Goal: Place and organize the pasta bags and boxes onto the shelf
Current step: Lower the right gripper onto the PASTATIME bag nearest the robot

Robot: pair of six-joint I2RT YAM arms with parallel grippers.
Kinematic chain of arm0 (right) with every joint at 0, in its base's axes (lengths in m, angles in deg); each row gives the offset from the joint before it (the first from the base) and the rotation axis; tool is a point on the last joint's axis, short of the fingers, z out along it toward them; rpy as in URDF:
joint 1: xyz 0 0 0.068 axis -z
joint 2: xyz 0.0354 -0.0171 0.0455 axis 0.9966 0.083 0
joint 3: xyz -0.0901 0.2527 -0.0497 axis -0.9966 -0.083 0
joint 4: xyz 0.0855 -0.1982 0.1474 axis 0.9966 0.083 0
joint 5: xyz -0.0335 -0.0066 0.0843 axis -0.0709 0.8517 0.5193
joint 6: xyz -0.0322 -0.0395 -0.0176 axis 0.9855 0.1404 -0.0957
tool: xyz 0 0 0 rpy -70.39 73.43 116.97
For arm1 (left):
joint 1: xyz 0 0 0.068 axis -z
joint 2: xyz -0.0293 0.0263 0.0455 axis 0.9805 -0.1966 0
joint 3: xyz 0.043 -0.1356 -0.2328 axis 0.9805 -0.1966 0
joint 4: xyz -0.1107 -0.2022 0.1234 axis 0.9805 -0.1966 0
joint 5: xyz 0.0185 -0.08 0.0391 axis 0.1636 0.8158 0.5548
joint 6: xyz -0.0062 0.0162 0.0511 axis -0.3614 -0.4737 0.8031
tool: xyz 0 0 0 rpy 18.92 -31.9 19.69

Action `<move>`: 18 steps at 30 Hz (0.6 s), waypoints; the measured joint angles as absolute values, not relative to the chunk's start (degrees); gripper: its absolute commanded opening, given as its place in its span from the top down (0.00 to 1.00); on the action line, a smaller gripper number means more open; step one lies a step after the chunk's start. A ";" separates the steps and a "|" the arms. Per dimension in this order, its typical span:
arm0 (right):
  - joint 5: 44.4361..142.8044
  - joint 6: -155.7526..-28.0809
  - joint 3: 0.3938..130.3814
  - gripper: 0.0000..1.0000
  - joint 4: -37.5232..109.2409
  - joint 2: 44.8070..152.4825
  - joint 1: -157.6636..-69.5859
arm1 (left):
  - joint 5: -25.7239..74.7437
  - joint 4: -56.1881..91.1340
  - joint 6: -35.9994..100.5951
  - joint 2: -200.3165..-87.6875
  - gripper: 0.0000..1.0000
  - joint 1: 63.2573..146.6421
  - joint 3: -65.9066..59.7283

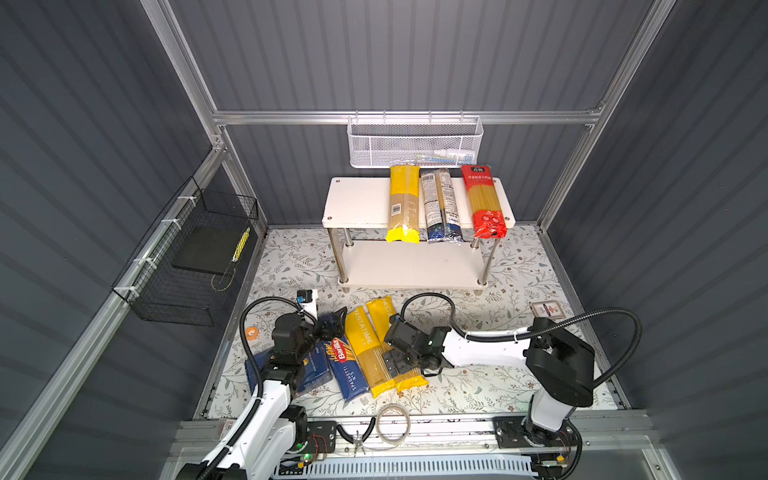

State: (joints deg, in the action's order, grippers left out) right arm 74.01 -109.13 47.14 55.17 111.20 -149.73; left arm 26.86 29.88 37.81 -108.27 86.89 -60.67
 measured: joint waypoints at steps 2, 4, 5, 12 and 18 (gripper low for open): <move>73.83 -109.16 47.12 0.01 55.19 111.20 -149.73 | 26.86 29.88 37.81 -108.27 0.00 86.89 -60.67; 73.61 -109.13 47.07 0.01 55.19 111.20 -149.73 | 26.86 29.88 37.81 -108.27 0.01 86.89 -60.67; 73.42 -109.13 47.05 0.01 55.28 111.20 -149.73 | 26.86 29.88 37.81 -108.27 0.00 86.89 -60.67; 71.75 -108.04 47.05 0.01 57.99 111.20 -149.69 | 26.86 29.88 37.81 -108.27 0.00 86.89 -60.67; 72.69 -106.10 47.05 0.01 58.05 111.20 -149.69 | 26.86 29.88 37.81 -108.27 0.00 86.89 -60.67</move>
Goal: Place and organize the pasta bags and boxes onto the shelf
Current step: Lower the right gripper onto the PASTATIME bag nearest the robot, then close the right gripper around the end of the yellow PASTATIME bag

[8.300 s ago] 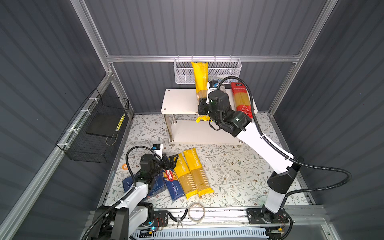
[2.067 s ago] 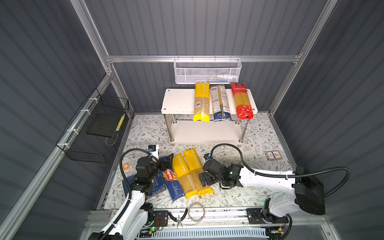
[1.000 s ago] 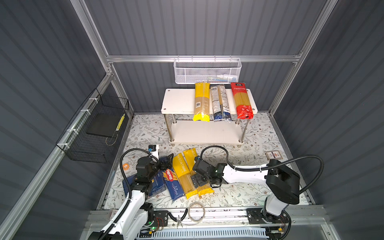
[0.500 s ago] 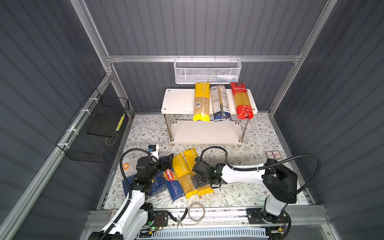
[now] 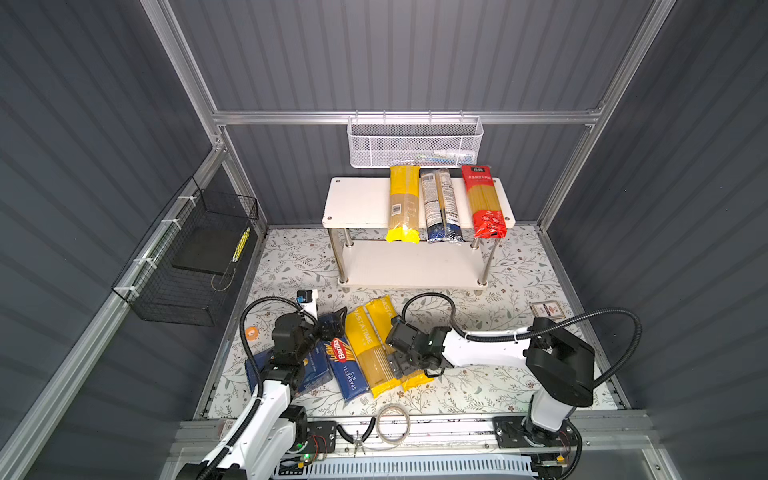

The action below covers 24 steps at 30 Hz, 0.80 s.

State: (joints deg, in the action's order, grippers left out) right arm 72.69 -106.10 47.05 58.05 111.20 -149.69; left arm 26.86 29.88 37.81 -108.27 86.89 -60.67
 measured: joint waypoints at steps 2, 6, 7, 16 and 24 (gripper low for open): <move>73.13 -105.68 47.03 0.01 57.77 111.22 -149.69 | 26.86 29.88 37.81 -108.27 0.00 86.89 -60.67; 72.58 -105.64 48.38 0.01 59.45 112.80 -149.69 | 26.86 29.90 37.81 -108.38 0.00 86.89 -60.67; 72.26 -105.66 49.32 0.01 60.33 113.74 -149.69 | 26.86 29.88 37.81 -108.56 0.00 86.89 -60.65; 71.45 -105.81 50.44 0.01 61.75 114.94 -149.69 | 26.86 29.85 37.81 -109.39 0.00 86.89 -60.35; 71.84 -106.36 49.70 0.01 60.54 114.78 -149.69 | 26.84 29.85 37.81 -108.82 0.01 86.89 -60.35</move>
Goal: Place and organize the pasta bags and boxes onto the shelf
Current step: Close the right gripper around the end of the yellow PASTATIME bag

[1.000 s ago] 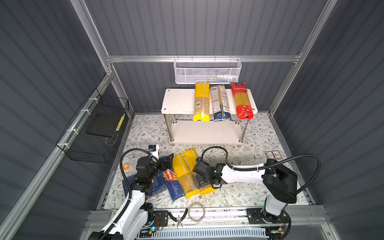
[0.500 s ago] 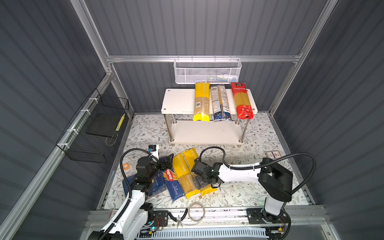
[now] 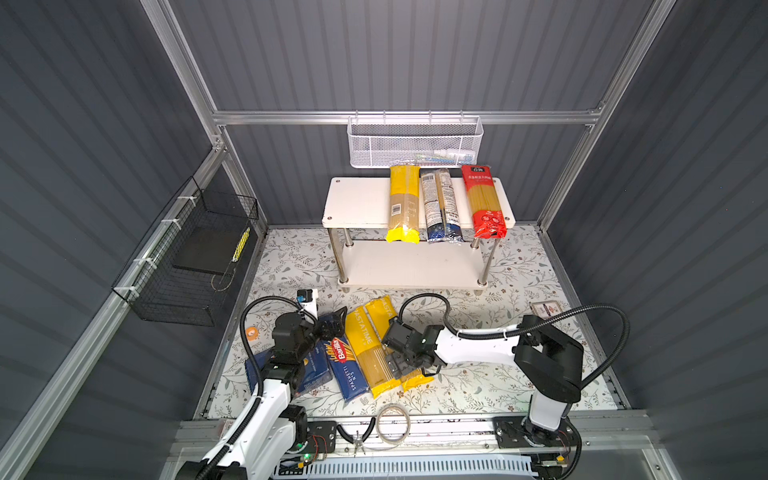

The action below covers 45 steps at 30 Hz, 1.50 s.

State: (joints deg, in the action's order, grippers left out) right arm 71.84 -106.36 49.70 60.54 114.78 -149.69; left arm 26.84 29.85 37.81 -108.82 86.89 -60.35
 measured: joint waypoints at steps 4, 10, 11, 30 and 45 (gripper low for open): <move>72.37 -106.07 48.82 0.01 58.99 114.39 -149.67 | 26.84 29.83 37.81 -108.80 0.00 86.89 -60.35; 72.80 -105.42 49.02 0.02 58.97 114.52 -149.51 | 26.84 29.83 37.81 -108.45 0.00 86.89 -60.35; 72.89 -105.22 49.19 0.02 59.01 114.63 -149.47 | 26.84 29.83 37.81 -108.32 0.00 86.89 -60.35; 76.78 -105.59 50.92 0.18 57.20 115.66 -148.05 | 26.58 29.46 37.81 -107.44 0.00 86.89 -60.35; 77.50 -107.52 50.77 0.37 56.26 115.66 -147.96 | 26.43 29.44 37.81 -107.46 0.00 86.89 -60.35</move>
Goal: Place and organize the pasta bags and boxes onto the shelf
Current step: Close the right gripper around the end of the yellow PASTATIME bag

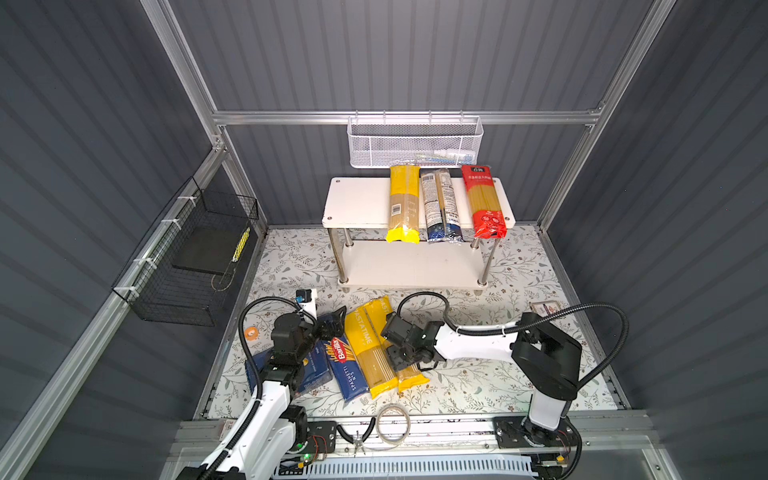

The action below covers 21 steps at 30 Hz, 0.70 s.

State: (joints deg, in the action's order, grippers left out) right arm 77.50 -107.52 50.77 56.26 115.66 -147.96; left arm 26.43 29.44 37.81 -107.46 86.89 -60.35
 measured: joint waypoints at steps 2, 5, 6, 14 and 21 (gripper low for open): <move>77.59 -107.63 50.72 0.39 56.13 115.64 -147.96 | 26.43 29.42 37.81 -107.46 0.01 86.89 -60.35; 77.61 -107.91 50.61 0.44 56.00 115.55 -147.96 | 26.43 29.42 37.81 -107.46 0.00 86.89 -60.35; 77.63 -108.00 50.61 0.44 56.00 115.55 -147.96 | 26.43 29.42 37.81 -107.49 0.00 86.89 -60.35; 77.85 -108.72 50.61 0.51 55.93 115.40 -147.96 | 26.41 29.42 37.81 -107.55 0.00 86.89 -60.35; 78.31 -108.70 50.55 0.53 55.93 115.05 -147.87 | 26.41 29.29 37.81 -108.27 0.00 86.89 -60.35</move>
State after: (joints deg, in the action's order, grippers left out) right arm 78.31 -108.70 50.55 55.93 115.05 -147.87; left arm 26.41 29.29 37.81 -108.27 86.89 -60.35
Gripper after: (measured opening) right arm 0.478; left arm 0.996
